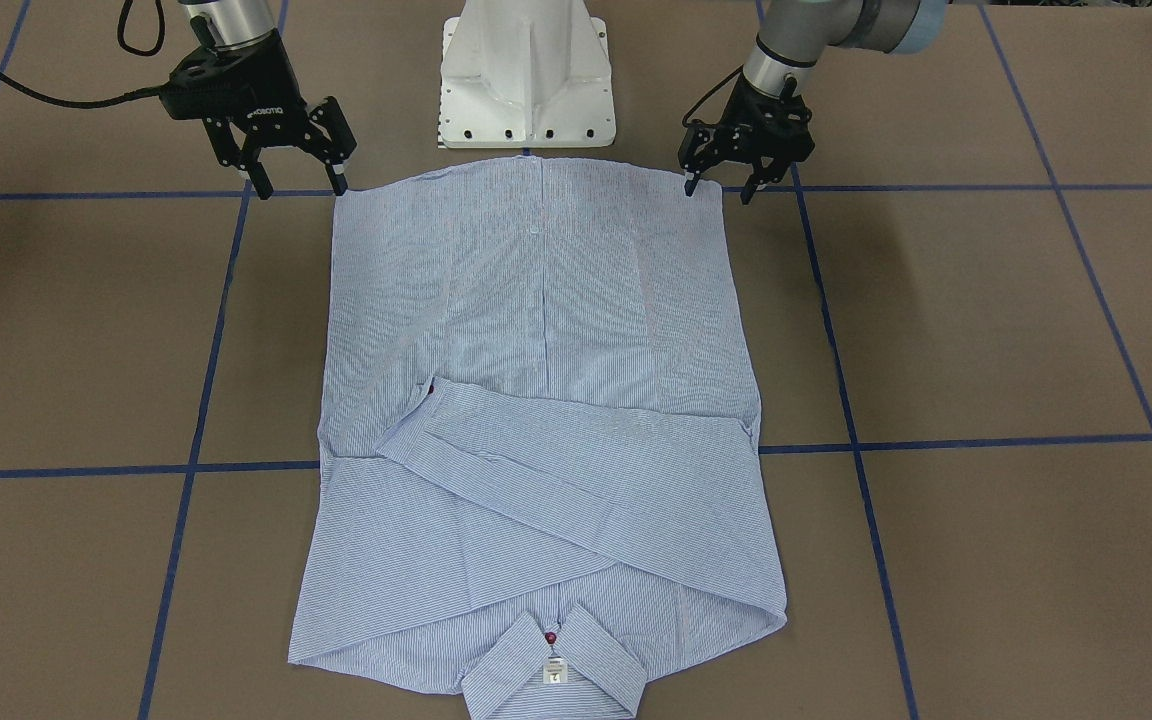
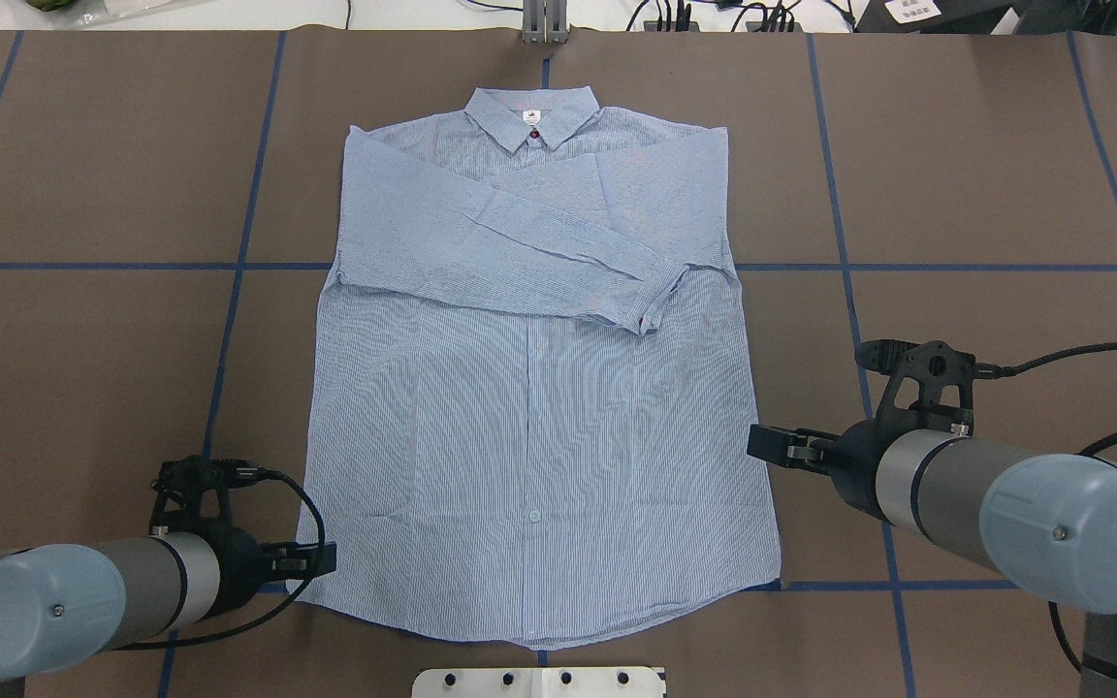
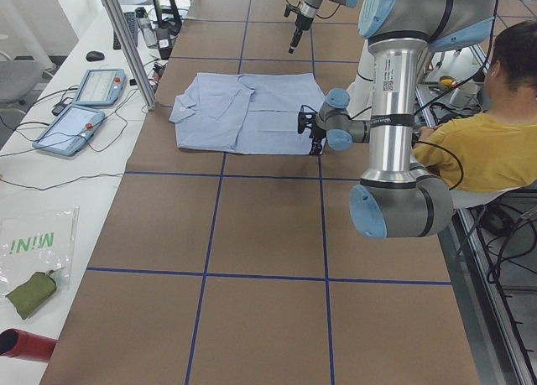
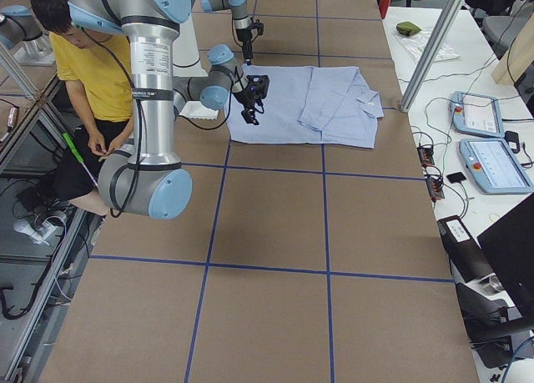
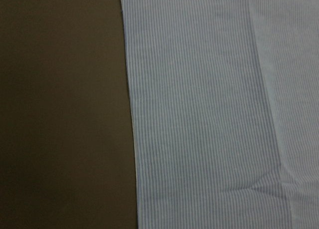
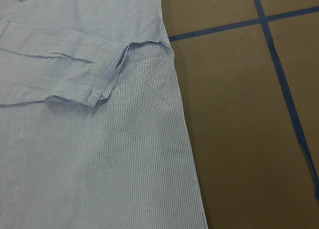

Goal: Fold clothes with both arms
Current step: 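Release the sleeve and move both grippers to the shirt hem corners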

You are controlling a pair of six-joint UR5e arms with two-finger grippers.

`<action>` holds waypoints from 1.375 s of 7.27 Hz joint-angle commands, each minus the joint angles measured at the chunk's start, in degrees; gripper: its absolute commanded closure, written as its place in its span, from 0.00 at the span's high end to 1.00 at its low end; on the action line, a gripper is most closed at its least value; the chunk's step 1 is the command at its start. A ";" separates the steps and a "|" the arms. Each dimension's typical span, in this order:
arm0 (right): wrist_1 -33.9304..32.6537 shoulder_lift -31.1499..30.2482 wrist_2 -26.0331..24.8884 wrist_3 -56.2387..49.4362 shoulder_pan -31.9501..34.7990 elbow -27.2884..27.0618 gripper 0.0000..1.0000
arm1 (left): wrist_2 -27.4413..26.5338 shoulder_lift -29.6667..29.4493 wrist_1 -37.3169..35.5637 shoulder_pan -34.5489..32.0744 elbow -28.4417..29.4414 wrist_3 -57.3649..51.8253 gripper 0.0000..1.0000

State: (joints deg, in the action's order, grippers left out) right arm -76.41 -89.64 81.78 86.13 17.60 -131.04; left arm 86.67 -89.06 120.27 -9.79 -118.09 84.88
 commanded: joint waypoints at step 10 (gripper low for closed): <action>0.03 -0.01 -0.13 0.00 -0.63 0.00 1.00 | 0.07 -0.32 -4.00 3.29 0.31 1.96 0.29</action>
State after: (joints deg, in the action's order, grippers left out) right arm -76.38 -89.61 81.65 86.13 17.04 -131.04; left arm 86.74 -89.30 116.49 -6.77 -117.77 86.86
